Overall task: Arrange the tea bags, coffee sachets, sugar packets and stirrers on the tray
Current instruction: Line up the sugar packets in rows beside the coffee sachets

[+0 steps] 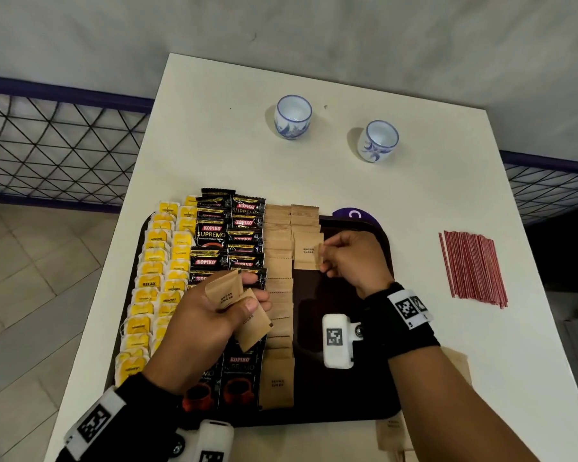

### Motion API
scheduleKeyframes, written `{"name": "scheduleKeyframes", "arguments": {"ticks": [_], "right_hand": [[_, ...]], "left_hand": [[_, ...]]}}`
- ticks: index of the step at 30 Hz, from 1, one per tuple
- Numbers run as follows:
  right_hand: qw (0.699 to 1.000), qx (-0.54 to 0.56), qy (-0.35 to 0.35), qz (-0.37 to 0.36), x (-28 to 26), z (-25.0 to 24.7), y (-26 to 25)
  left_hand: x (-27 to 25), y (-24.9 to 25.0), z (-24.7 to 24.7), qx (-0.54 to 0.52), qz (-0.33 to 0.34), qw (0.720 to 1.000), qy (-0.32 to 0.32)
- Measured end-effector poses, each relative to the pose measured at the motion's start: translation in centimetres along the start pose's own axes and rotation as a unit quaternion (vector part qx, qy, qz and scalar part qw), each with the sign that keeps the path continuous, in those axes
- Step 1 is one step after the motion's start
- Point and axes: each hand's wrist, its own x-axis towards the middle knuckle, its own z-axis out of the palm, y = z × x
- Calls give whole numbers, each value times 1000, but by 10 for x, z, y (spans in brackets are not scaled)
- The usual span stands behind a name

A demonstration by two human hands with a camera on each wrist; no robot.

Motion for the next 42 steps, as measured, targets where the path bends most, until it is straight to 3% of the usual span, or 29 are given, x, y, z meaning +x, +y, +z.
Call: {"name": "scheduleKeyframes", "arguments": {"ticks": [14, 26, 29, 31, 33, 36, 39, 42], "right_hand": [[998, -40, 42, -21, 0, 11, 2], [999, -3, 42, 4, -3, 11, 0], [998, -22, 51, -31, -19, 8, -10], [998, 4, 4, -61, -39, 9, -19], [992, 33, -95, -80, -59, 14, -24], [973, -2, -194, -126, -78, 27, -19], [965, -79, -177, -177, -86, 38, -13], [970, -89, -137, -180, -90, 43, -14]], "left_hand": [[0, -1, 1, 6, -9, 1000, 2], [1, 2, 5, -37, -31, 999, 0], [2, 5, 6, -57, -39, 998, -2], [4, 6, 7, -66, -39, 997, 2], [6, 6, 9, -69, -37, 997, 9], [9, 6, 12, -65, -32, 997, 28], [11, 6, 15, -79, -38, 996, 35], [11, 7, 17, -94, -43, 994, 45]]}}
